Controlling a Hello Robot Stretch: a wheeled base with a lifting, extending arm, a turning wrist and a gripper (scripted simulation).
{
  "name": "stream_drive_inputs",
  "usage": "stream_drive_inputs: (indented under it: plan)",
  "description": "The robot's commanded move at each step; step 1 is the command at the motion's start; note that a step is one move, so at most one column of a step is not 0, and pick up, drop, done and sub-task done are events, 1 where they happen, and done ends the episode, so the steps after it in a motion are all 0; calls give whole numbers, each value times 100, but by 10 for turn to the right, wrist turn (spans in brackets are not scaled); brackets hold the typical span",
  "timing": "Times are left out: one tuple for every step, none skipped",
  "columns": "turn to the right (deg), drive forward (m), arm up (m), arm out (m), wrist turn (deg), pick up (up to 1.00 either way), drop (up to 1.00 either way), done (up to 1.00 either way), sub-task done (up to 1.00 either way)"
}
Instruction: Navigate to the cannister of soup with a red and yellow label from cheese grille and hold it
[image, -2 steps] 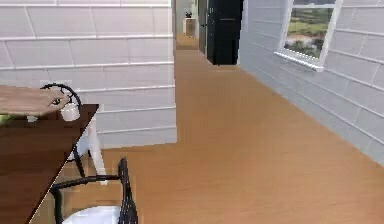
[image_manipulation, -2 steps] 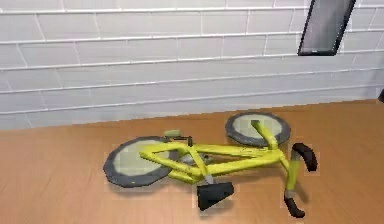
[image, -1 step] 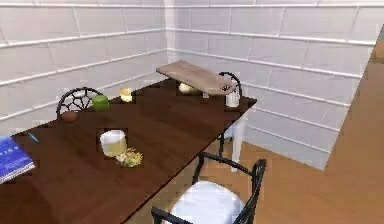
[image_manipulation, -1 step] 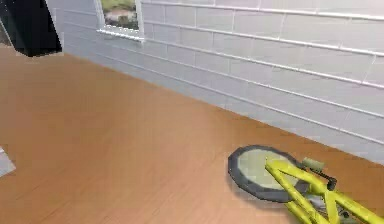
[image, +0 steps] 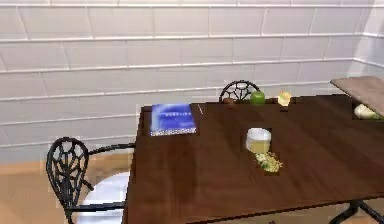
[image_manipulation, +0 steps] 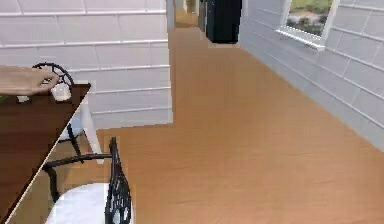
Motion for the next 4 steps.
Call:
stream_drive_inputs:
  plan:
    - [-450,0,0,0,0,0,0,0,0]
    - [-210,0,0,0,0,0,0,0,0]
    - [450,0,0,0,0,0,0,0,0]
    - [30,0,0,0,0,0,0,0,0]
